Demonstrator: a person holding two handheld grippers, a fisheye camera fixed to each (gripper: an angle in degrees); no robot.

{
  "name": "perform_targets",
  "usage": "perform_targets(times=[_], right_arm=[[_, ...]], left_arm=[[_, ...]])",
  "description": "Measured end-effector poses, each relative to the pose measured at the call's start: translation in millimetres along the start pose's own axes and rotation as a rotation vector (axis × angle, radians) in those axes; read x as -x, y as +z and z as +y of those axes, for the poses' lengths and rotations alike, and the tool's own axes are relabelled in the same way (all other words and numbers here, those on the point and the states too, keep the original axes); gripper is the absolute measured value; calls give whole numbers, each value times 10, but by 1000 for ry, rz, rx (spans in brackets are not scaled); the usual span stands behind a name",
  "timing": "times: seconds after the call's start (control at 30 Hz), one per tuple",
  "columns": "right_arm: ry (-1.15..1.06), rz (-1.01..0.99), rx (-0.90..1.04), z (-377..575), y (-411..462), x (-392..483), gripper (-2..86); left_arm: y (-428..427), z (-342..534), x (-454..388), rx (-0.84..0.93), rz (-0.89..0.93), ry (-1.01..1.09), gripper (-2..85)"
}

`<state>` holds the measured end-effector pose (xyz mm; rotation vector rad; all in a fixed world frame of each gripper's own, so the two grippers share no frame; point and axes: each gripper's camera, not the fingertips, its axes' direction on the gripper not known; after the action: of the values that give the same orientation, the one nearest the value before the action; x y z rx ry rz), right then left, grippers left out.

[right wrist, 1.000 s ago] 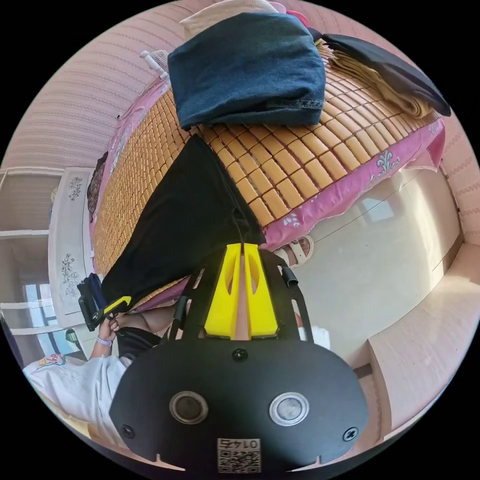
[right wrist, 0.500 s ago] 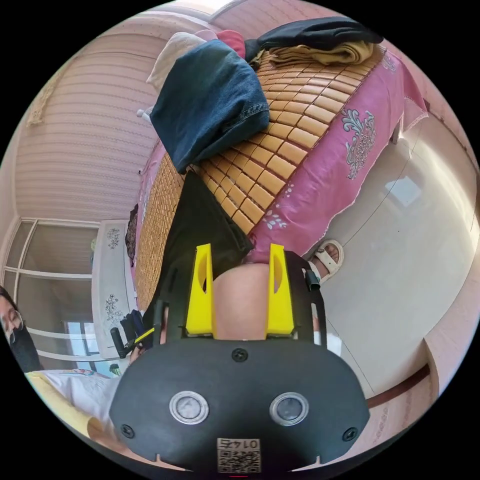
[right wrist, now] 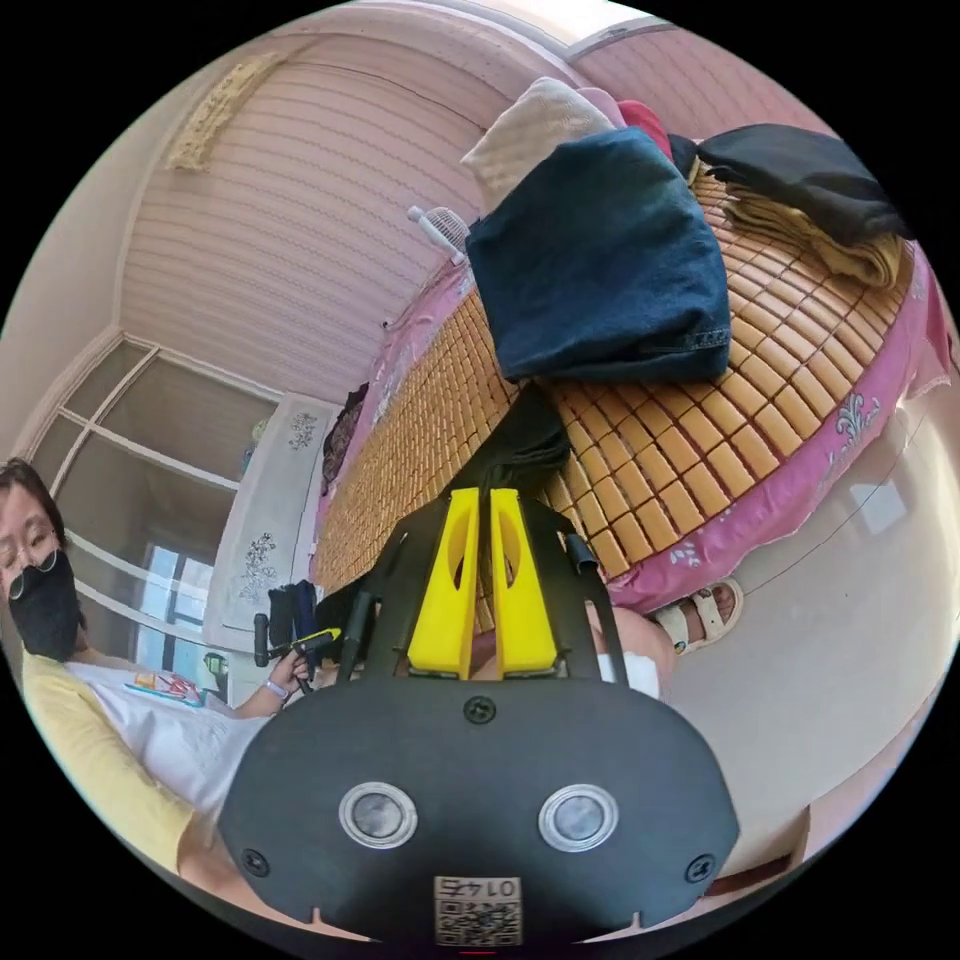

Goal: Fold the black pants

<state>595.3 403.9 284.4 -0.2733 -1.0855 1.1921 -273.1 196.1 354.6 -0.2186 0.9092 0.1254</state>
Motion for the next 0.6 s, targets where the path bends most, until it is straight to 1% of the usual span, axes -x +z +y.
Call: perform_targets(times=[0.1, 0.2, 0.27, 0.33, 0.47, 0.5, 0.57, 0.6], right_arm=[[-51, -107, -138, -108, -224, 260, 10], [-86, -166, -271, -207, -480, 443, 9], [-121, -154, -340, -264, -660, 570, 8], [-190, -94, -410, -328, -885, 818, 8], [-310, -75, -470, -428, -1071, 1341, 9], [-355, -86, -473, -450, -1062, 1558, 9], [-436, -128, -448, -465, -948, 1912, 9], [-501, -165, -402, -456, -786, 2166, 10]], left_arm=[[123, -77, 12, 41, 25, 12, -10], [259, -157, -287, 69, 97, 125, -10], [401, -231, -681, 97, 154, 274, -10], [482, -292, -1010, 112, 193, 397, -10], [685, -461, -1703, 143, 313, 563, -10], [719, -479, -1784, 149, 325, 578, -10], [733, -499, -1965, 142, 408, 590, -10], [698, -489, -1972, 135, 428, 586, -10]])
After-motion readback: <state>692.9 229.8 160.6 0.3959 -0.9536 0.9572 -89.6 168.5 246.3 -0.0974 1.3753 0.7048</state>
